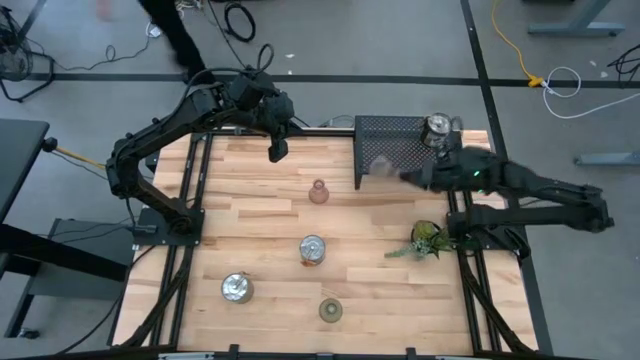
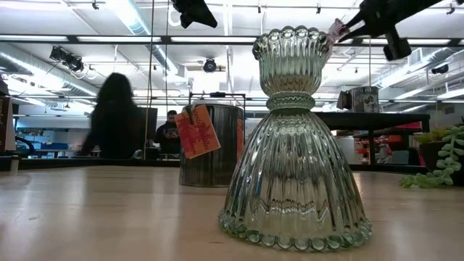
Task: Pick & Place candle stick holders
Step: Put the bottom pink candle holder on the shelf
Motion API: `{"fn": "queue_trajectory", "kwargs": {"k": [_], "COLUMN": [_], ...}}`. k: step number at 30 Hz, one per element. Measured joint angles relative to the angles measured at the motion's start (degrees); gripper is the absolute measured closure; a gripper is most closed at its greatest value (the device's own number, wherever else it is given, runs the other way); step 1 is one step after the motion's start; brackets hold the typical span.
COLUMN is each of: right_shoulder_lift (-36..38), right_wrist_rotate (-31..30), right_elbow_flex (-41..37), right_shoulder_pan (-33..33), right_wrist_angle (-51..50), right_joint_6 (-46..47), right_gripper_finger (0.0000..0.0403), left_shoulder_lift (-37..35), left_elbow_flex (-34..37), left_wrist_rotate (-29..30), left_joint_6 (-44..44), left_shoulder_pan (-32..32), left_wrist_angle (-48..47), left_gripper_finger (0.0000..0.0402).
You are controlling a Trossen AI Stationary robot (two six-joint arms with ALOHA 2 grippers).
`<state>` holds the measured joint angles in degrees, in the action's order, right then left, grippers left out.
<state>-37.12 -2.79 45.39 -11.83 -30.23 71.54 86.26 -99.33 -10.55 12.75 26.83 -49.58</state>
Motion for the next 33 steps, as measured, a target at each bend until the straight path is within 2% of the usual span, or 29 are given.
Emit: {"fn": "queue_trajectory", "kwargs": {"k": [6, 11, 14, 17, 22, 25, 30, 33], "right_shoulder_lift": [-1.05, -6.13, -10.65, -13.57, -19.43, -22.32, -25.01, -25.65], "right_wrist_rotate": [-4.35, -8.76, -8.57, -5.38, -5.35, -6.75, -5.10, -1.13], "right_elbow_flex": [18.50, 33.19, 37.87, 38.40, 37.30, 37.26, 36.85, 36.58], "right_shoulder_pan": [-5.24, -6.49, -6.76, -6.76, -9.40, -13.24, -22.08, -28.19], "right_wrist_angle": [-24.29, -49.36, -60.77, -58.07, -59.52, -59.78, -59.64, -59.88], "right_joint_6": [-9.71, -8.82, -7.20, -9.44, -16.01, -21.14, -30.06, -34.72], "right_gripper_finger": [0.0391, 0.0391, 0.0391, 0.0391, 0.0391, 0.0391, 0.0391, 0.0391], "left_shoulder_lift": [0.00, 0.00, 0.00, 0.00, 0.00, 0.00, 0.00, 0.00], "left_elbow_flex": [0.00, 0.00, 0.00, 0.00, 0.00, 0.00, 0.00, 0.00], "left_wrist_rotate": [0.02, 0.31, 0.39, 0.39, 0.40, 0.42, 0.37, 0.26], "left_joint_6": [0.00, -0.02, -0.07, -0.04, -0.47, -1.61, -1.97, -2.78], "left_shoulder_pan": [0.00, 0.00, 0.00, 0.00, -0.02, 0.00, -0.02, 0.00], "left_wrist_angle": [0.00, 0.11, 0.89, 2.75, 5.79, 6.35, 6.07, 5.79], "left_gripper_finger": [0.0390, 0.0390, 0.0390, 0.0390, 0.0390, 0.0390, 0.0390, 0.0390]}}
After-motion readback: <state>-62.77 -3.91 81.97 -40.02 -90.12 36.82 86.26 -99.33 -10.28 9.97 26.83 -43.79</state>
